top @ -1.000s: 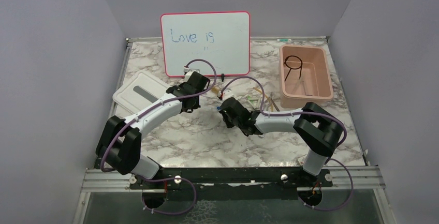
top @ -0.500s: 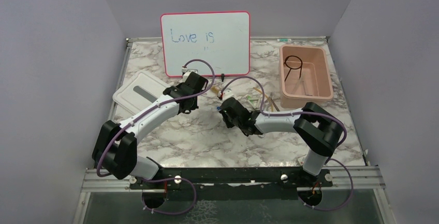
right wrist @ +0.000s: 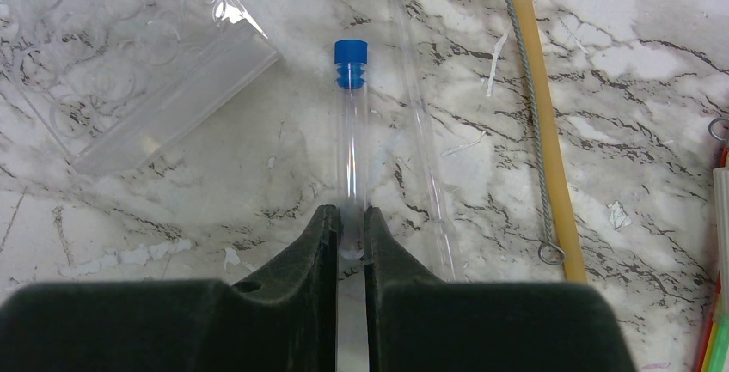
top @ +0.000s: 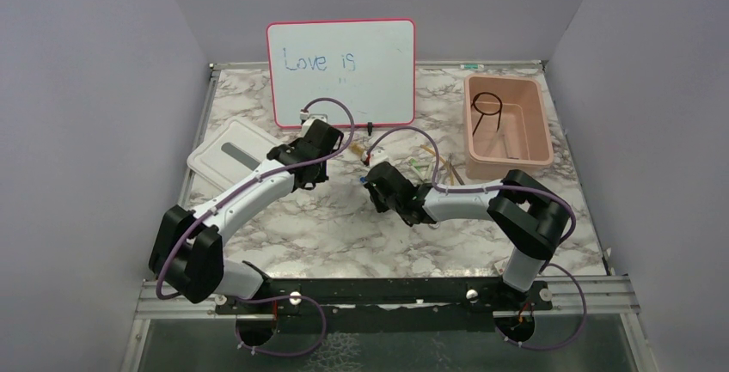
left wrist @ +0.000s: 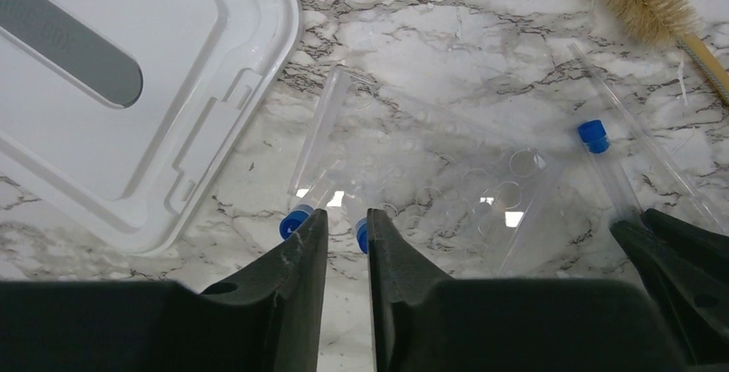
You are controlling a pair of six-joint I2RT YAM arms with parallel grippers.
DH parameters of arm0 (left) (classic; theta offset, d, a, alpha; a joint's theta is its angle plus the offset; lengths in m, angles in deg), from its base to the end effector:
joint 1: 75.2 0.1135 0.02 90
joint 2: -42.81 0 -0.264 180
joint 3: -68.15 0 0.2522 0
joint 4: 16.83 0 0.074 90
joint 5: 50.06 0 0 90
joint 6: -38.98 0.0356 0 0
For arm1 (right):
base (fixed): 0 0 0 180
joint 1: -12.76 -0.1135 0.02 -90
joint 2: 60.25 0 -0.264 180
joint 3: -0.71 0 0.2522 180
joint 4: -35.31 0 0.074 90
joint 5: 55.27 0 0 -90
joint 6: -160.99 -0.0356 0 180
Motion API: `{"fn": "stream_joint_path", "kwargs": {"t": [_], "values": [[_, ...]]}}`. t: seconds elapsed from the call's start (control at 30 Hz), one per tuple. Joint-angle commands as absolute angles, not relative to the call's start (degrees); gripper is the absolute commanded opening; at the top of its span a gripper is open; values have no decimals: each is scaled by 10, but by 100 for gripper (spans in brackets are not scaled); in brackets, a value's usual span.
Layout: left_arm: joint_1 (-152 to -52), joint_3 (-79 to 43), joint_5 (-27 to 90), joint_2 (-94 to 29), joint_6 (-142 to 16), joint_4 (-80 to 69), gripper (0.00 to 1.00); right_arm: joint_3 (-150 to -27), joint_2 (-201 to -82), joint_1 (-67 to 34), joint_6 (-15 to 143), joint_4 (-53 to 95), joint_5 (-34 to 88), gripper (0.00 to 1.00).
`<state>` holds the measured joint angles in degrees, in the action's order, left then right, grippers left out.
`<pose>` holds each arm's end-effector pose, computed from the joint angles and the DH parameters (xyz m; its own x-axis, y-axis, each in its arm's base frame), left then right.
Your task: Organize the chemistry lab equipment
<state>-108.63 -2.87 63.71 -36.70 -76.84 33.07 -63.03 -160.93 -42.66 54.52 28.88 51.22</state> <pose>0.2393 -0.1408 0.2451 -0.7826 0.0390 -0.6213 -0.0144 0.9966 0.0807 0.2065 0.2817 0.1471 -0.5644 -0.3397 -0.7524 -0.5343 0.8451 0.0192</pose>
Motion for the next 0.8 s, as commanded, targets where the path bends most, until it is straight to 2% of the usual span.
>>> {"fn": "stream_joint_path", "kwargs": {"t": [0.0,0.1,0.23,0.4,0.6,0.77], "values": [[-1084,-28,609,-342,-764,321,32,-622,-1604,-428,542,280,517,3],[-1084,-25,600,-346,-760,317,38,-621,-1604,-428,542,280,517,3],[-1084,-23,597,-358,-757,315,39,-620,-1603,-428,542,281,517,3],[-1084,-21,602,-369,-756,315,32,-620,-1604,-428,542,281,517,3],[-1084,-19,596,-374,-754,320,30,-620,-1604,-428,542,282,517,3],[-1084,-19,608,-370,-754,330,22,-619,-1604,-428,542,282,518,3]]}}
